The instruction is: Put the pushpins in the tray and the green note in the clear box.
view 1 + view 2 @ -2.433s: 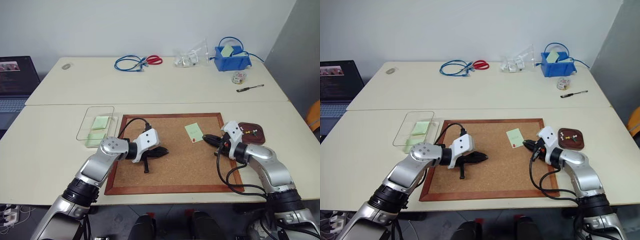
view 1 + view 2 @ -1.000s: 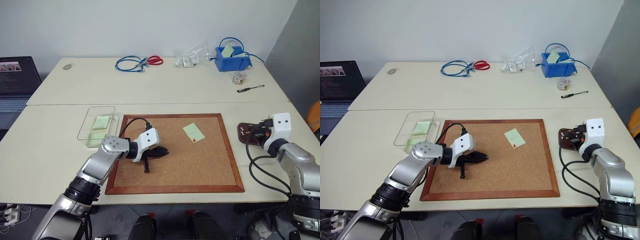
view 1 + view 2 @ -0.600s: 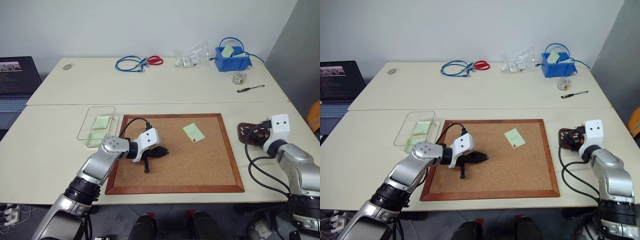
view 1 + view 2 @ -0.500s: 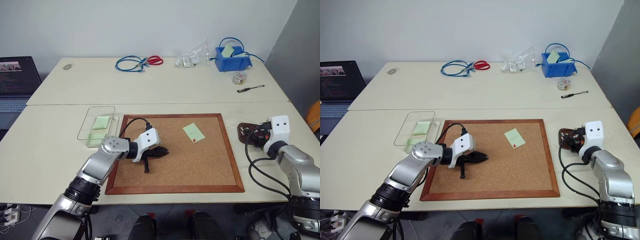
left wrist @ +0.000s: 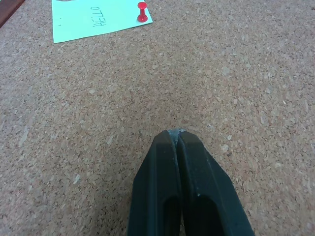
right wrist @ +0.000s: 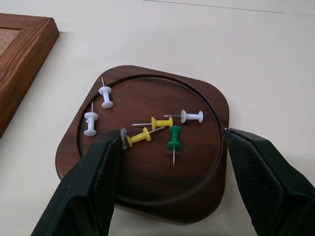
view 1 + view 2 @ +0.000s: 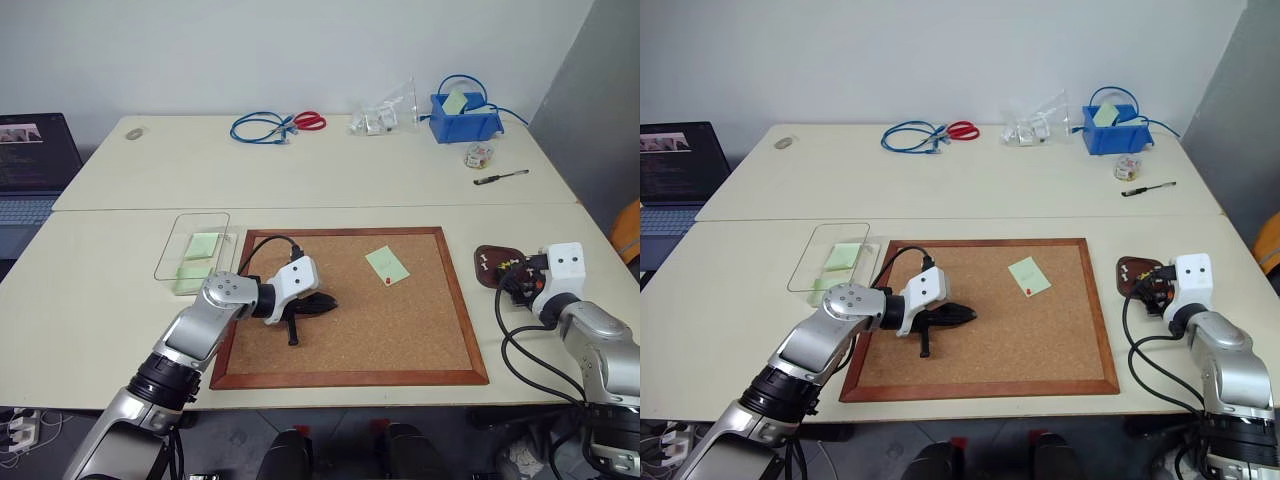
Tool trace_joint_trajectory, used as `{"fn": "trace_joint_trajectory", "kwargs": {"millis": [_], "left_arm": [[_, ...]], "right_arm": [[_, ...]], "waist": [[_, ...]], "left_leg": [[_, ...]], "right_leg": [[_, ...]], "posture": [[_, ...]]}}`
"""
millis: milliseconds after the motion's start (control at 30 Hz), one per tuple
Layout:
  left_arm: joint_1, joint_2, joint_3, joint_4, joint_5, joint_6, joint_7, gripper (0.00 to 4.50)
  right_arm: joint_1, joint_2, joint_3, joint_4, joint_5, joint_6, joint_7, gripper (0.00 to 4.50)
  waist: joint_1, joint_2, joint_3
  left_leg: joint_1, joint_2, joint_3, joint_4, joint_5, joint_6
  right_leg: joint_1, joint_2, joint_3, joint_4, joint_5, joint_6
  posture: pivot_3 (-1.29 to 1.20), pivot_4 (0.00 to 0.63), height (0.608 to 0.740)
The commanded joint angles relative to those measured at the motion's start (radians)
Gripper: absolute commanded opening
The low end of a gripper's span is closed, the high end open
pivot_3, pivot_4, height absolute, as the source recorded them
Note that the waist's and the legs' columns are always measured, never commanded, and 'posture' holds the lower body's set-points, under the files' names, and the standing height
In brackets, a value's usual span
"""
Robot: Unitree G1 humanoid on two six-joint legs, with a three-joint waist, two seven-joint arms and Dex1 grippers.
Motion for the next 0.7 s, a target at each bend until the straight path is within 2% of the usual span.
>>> {"fn": "trace_joint_trajectory", "kwargs": {"millis": [33,400,700], "left_arm": [[0.039,0.013,-0.052,0.059,0.053,0.027,-0.005,0.00],[0.042,0.006,-0.052,0.062,0.054,0.020,0.000,0.00],[0.060,0.010,-0.045,0.047,0.053,0.023,0.009,0.00]], "right_arm": [[-0.009,-0.002,-0.023,-0.079,0.032,-0.049,0.031,3.42],[-0.052,-0.031,0.039,-0.127,0.029,-0.120,0.113,3.42],[-0.065,-0.032,0.005,-0.051,0.008,-0.115,0.058,3.42]], "waist": [[0.000,0.000,0.000],[0.000,0.000,0.000],[0.004,0.000,0.000]], "left_leg": [[0.000,0.000,0.000,0.000,0.000,0.000],[0.000,0.000,0.000,0.000,0.000,0.000],[0.000,0.000,0.000,0.000,0.000,0.000]], "right_leg": [[0.000,0.000,0.000,0.000,0.000,0.000],[0.000,0.000,0.000,0.000,0.000,0.000],[0.000,0.000,0.000,-0.001,0.000,0.000]], "posture": [[0.00,0.150,0.740],[0.00,0.150,0.740],[0.00,0.150,0.740]]}}
